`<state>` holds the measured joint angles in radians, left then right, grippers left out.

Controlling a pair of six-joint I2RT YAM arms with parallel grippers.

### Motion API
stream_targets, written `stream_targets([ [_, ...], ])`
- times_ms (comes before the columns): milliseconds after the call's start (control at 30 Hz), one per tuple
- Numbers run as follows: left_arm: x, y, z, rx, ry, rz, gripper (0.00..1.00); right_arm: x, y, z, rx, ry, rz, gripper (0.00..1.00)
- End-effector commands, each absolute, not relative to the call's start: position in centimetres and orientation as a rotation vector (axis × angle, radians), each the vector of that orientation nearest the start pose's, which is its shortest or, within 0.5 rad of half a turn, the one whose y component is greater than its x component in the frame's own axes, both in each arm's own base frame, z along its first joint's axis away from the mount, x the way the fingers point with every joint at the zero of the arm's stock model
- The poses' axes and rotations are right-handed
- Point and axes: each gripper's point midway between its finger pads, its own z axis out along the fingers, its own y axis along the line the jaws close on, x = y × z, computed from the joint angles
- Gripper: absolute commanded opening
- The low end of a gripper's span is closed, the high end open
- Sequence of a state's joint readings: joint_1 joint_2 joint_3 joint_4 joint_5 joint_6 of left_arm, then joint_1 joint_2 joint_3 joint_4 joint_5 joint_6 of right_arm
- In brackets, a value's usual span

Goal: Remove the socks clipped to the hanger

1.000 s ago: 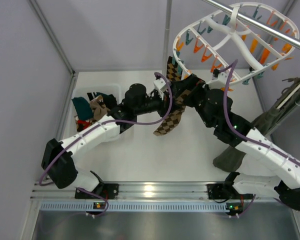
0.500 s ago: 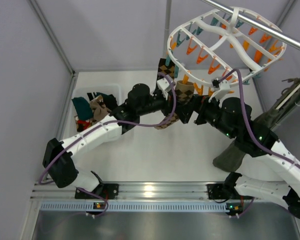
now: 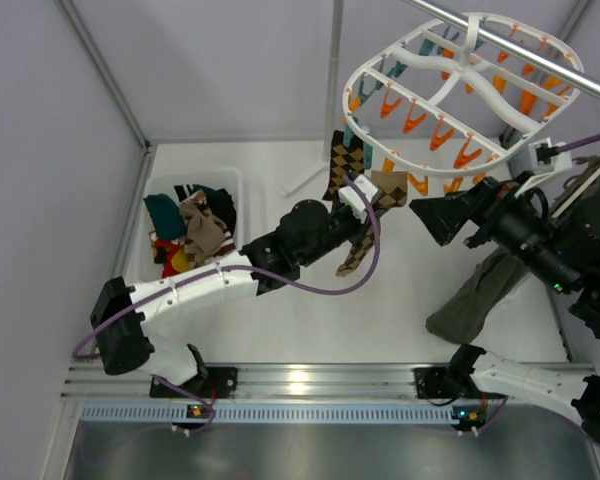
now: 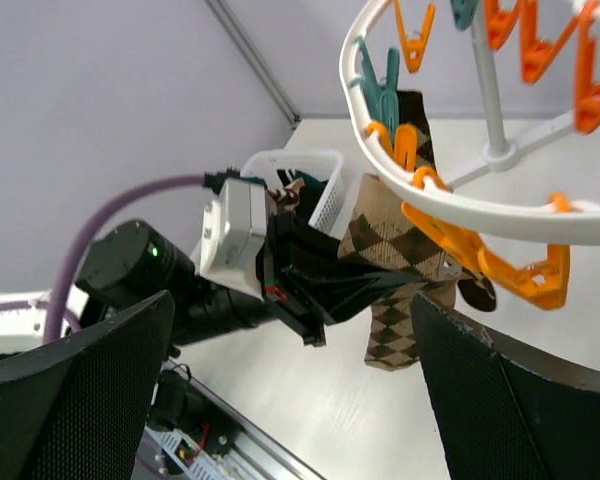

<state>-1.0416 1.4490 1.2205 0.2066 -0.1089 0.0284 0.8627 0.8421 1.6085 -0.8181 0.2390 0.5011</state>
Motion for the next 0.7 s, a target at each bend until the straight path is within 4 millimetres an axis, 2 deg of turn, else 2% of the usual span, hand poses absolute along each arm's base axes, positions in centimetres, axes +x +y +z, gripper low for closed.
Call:
stream_targets([
  [0, 26.6, -39.9, 35.6, 0.629, 1.39, -0.585, 0.0, 16.7, 14.2, 47.5, -0.118, 1.737, 0.732, 0.96],
  [100, 26.2, -39.7, 35.4, 0.616, 1.399, -0.552, 0.0, 16.9, 14.5, 48.9, -0.132, 1.727, 0.731, 0.95],
  [200, 24.4, -40.4, 35.3, 0.635, 1.391, -0.538, 0.0, 17.2, 15.8, 49.1, -0.185, 1.75, 0.745, 0.93],
  [267, 24.1, -40.1, 35.4, 0.616, 1.395, -0.463, 0.0, 17.5, 16.7, 49.0, -0.204, 1.761, 0.754, 0.91],
  [333, 22.6, -41.0, 34.6, 0.627, 1.406, -0.394, 0.0, 17.7, 17.8, 48.7, -0.235, 1.775, 0.77, 0.91],
  [367, 22.2, -41.3, 35.1, 0.636, 1.393, -0.361, 0.0, 17.8, 18.0, 48.7, -0.239, 1.776, 0.774, 0.91],
  [400, 21.3, -42.4, 34.2, 0.67, 1.395, -0.341, 0.0, 17.8, 18.1, 48.7, -0.245, 1.779, 0.776, 0.91],
  [433, 21.1, -42.6, 34.2, 0.669, 1.394, -0.315, 0.0, 18.0, 18.4, 48.6, -0.248, 1.785, 0.77, 0.9],
  [467, 21.1, -42.7, 34.5, 0.671, 1.388, -0.278, 0.0, 18.0, 18.3, 48.5, -0.258, 1.792, 0.759, 0.9],
  [533, 20.6, -43.7, 33.6, 0.702, 1.389, -0.245, 0.0, 18.7, 18.1, 48.3, -0.247, 1.814, 0.711, 0.9],
  [567, 20.7, -43.8, 33.9, 0.701, 1.384, -0.222, 0.0, 18.6, 17.8, 48.9, -0.245, 1.805, 0.701, 0.9],
  [600, 20.5, -44.3, 33.3, 0.718, 1.385, -0.206, 0.0, 19.2, 17.4, 48.2, -0.233, 1.839, 0.643, 0.89],
  [667, 20.6, -44.7, 33.7, 0.716, 1.377, -0.18, 0.0, 19.3, 16.6, 49.1, -0.218, 1.832, 0.609, 0.88],
])
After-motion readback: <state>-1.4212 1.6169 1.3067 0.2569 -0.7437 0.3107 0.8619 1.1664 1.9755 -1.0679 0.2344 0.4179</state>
